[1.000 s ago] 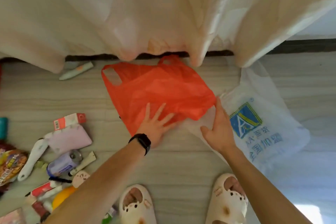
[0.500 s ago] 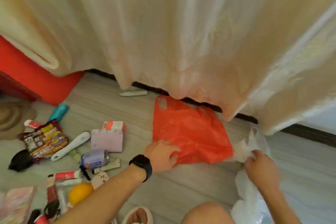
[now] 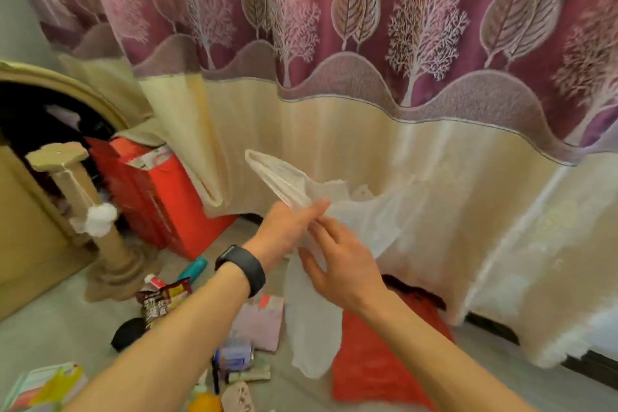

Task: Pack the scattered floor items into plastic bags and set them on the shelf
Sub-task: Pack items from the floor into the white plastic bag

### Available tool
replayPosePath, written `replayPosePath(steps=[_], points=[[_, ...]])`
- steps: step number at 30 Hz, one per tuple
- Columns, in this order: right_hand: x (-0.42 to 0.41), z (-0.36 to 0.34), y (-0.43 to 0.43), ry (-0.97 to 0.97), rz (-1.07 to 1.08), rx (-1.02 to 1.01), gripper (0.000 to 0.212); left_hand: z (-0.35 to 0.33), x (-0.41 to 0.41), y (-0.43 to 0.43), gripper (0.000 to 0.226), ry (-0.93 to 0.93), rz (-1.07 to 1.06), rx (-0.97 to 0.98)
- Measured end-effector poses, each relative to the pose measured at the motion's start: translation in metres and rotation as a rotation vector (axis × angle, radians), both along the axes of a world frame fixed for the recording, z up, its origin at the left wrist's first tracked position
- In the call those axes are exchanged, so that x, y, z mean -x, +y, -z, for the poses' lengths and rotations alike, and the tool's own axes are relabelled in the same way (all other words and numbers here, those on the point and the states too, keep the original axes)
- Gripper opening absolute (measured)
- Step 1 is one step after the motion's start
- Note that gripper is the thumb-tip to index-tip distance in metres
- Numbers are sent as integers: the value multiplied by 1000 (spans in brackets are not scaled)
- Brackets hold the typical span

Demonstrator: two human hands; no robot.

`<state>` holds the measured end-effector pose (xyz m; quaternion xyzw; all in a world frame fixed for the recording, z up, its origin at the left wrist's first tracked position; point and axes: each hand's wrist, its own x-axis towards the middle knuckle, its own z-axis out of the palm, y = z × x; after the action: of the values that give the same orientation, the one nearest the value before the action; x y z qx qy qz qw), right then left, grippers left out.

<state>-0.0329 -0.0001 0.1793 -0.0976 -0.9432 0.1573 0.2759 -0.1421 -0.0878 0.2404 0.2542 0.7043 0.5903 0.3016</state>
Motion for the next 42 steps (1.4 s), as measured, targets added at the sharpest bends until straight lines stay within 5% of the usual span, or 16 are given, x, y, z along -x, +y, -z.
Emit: replayPosePath(steps=[2,8,12,18,19,21,23,25,27,30,32,35,39,42], points=[[6,-1,-12,-21,-84,37,54,-11,13,-11,7,142,-110,10],[9,-9,-9,134,0,31,57,-26,40,-79,22,196,-156,18],[28,-27,-6,-80,-1,-213,75,-36,42,-111,23,171,-139,-21],[50,-10,-27,-148,-110,-397,21,-33,47,-142,21,204,-243,23],[49,-5,-31,-134,-117,-392,17,-26,53,-149,28,220,-336,51],[45,4,-40,-110,-146,-394,24,-13,57,-166,78,287,-596,154],[42,9,-47,-85,-188,-422,26,0,54,-180,105,604,-744,374],[40,13,-54,-84,-247,-462,21,13,43,-179,99,1054,-566,548],[36,16,-59,-74,-308,-517,15,18,31,-164,76,1291,-146,592],[22,18,-57,-88,-358,-565,16,31,16,-131,34,1075,282,628],[9,18,-45,-133,-331,-565,12,49,12,-112,40,806,347,690],[-18,23,-14,-346,-245,-574,13,90,14,-104,35,744,489,988],[-53,39,21,-718,-198,-338,44,129,24,-120,102,798,562,1236],[-63,65,46,-734,-148,-231,54,146,41,-132,115,821,519,1260]])
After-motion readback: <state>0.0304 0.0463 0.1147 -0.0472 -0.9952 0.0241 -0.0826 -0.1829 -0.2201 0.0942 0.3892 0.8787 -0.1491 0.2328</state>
